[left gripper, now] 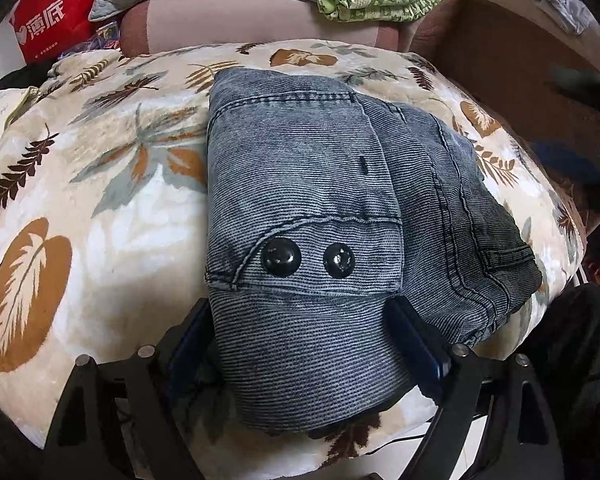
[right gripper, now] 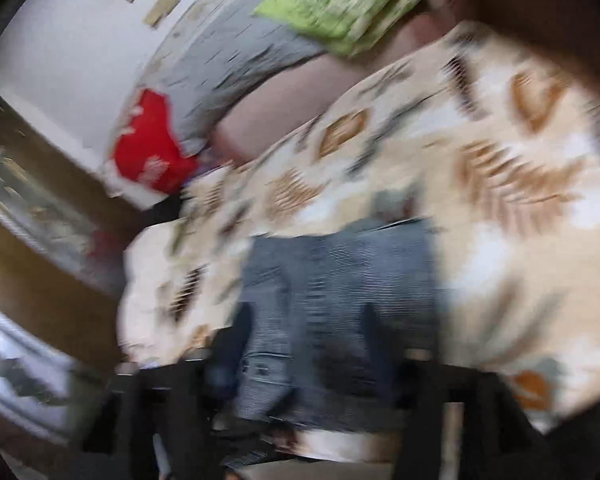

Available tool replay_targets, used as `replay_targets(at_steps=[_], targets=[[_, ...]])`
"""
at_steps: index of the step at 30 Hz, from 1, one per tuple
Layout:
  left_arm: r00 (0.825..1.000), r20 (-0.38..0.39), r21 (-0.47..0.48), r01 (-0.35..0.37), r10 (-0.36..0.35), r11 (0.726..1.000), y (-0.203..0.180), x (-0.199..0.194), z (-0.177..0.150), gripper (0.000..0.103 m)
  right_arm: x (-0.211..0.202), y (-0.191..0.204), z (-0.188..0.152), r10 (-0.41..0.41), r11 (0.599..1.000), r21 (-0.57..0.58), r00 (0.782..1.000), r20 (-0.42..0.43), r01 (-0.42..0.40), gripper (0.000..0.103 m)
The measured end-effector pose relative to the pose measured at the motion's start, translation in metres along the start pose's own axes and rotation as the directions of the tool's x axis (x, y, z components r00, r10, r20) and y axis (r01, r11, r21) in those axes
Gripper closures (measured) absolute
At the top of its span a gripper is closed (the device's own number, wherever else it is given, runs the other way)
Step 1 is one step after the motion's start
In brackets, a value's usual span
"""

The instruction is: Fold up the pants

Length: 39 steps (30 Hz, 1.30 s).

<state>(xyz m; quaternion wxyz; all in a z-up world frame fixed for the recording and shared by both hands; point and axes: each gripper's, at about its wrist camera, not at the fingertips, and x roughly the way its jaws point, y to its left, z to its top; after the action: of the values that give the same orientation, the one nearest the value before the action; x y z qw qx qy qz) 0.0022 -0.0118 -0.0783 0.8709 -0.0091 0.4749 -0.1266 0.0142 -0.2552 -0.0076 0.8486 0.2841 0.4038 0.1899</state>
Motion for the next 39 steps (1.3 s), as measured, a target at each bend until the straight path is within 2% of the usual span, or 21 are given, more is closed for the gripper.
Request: replay_targets(at_steps=[1, 3, 4, 5, 7, 9, 13, 15, 17, 18, 19, 20, 22, 23, 25, 26, 29, 32, 34, 36, 39], targets=[[1.0, 0.001, 0.0, 0.001, -0.001, 1.0, 0.0, 0.0, 0.0, 0.014, 0.02, -0.009, 0.0, 0.0, 1.0, 0.011, 0.999, -0.036, 0.0, 0.036], [1.0, 0.003, 0.001, 0.005, -0.005, 1.0, 0.001, 0.0, -0.001, 0.014, 0.057, -0.042, -0.011, -0.107, 0.992, 0.059, 0.984, -0.14, 0.116, 0.037], [1.0, 0.004, 0.005, 0.005, -0.005, 1.0, 0.0, 0.001, -0.002, 0.014, 0.063, -0.055, -0.018, -0.106, 0.988, 0.093, 0.981, -0.163, 0.122, 0.042], [1.0, 0.009, 0.006, 0.005, -0.005, 1.0, 0.0, 0.0, -0.002, 0.014, 0.055, -0.068, -0.021, -0.061, 0.985, 0.154, 0.992, -0.108, 0.077, 0.047], [1.0, 0.01, 0.002, 0.011, -0.011, 1.0, 0.001, 0.001, -0.002, 0.013, 0.043, -0.061, -0.01, -0.068, 0.981, 0.171, 0.988, -0.135, 0.091, 0.047], [1.0, 0.01, 0.006, 0.011, -0.011, 1.0, 0.001, 0.002, -0.001, 0.013, 0.03, -0.039, 0.007, -0.083, 0.992, 0.088, 0.991, -0.102, 0.092, 0.045], [1.0, 0.01, 0.005, 0.013, -0.013, 1.0, 0.001, 0.002, 0.0, 0.012, 0.037, -0.007, 0.04, 0.017, 1.0, 0.005, 0.997, -0.081, -0.017, 0.038], [1.0, 0.01, -0.004, 0.021, -0.021, 1.0, 0.002, 0.001, 0.0, 0.012, 0.066, -0.019, 0.051, -0.049, 0.999, -0.018, 0.993, -0.112, 0.047, 0.034], [0.998, 0.013, -0.044, 0.069, -0.068, 0.997, 0.007, -0.007, 0.004, 0.013, 0.091, -0.058, 0.046, -0.141, 0.986, 0.057, 0.969, -0.202, 0.155, 0.034], [0.995, 0.034, -0.066, 0.1, -0.098, 0.993, 0.011, -0.016, 0.007, 0.013, 0.102, -0.074, 0.04, -0.132, 0.981, 0.108, 0.961, -0.242, 0.162, 0.035], [0.992, 0.064, -0.083, 0.114, -0.109, 0.99, 0.013, -0.023, 0.009, 0.013, 0.099, -0.077, 0.04, -0.105, 0.986, 0.107, 0.975, -0.198, 0.128, 0.035], [0.983, 0.141, -0.107, 0.134, -0.119, 0.985, 0.018, -0.039, 0.013, 0.013, 0.094, -0.072, 0.04, -0.108, 0.989, 0.075, 0.975, -0.193, 0.124, 0.035], [0.974, 0.199, -0.124, 0.133, -0.107, 0.983, 0.023, -0.049, 0.018, 0.013, 0.096, -0.066, 0.041, -0.139, 0.989, 0.021, 0.968, -0.211, 0.146, 0.035], [0.977, 0.194, -0.127, 0.114, -0.088, 0.985, 0.024, -0.046, 0.02, 0.013, 0.098, -0.066, 0.041, -0.147, 0.988, 0.007, 0.964, -0.222, 0.152, 0.035], [0.995, 0.084, -0.103, 0.058, -0.05, 0.993, 0.022, -0.021, 0.017, 0.013, 0.097, -0.065, 0.041, -0.155, 0.987, 0.004, 0.959, -0.236, 0.161, 0.035], [0.999, 0.005, -0.09, 0.047, -0.047, 0.995, 0.021, -0.002, 0.01, 0.012, 0.096, -0.06, 0.044, -0.186, 0.982, -0.009, 0.949, -0.255, 0.19, 0.035], [0.999, 0.018, -0.042, 0.041, -0.04, 0.998, 0.013, 0.0, 0.006, 0.01, 0.093, -0.031, 0.055, -0.278, 0.96, -0.102, 0.925, -0.257, 0.26, 0.035], [0.999, 0.016, -0.044, 0.051, -0.05, 0.998, 0.014, 0.003, 0.005, 0.01, 0.101, 0.029, 0.074, -0.301, 0.937, -0.257, 0.92, -0.252, 0.236, 0.029], [0.998, 0.014, -0.042, 0.054, -0.054, 0.998, 0.014, 0.003, 0.006, 0.01, 0.125, 0.069, 0.084, -0.317, 0.909, -0.367, 0.902, -0.292, 0.2, 0.024], [0.998, 0.016, -0.04, 0.059, -0.058, 0.997, 0.015, 0.003, 0.005, 0.01, 0.159, 0.101, 0.089, -0.355, 0.876, -0.448, 0.869, -0.345, 0.18, 0.024], [0.998, 0.02, -0.034, 0.062, -0.061, 0.998, 0.016, 0.003, 0.004, 0.01, 0.214, 0.132, 0.087, -0.459, 0.809, -0.56, 0.789, -0.409, 0.18, 0.024]])
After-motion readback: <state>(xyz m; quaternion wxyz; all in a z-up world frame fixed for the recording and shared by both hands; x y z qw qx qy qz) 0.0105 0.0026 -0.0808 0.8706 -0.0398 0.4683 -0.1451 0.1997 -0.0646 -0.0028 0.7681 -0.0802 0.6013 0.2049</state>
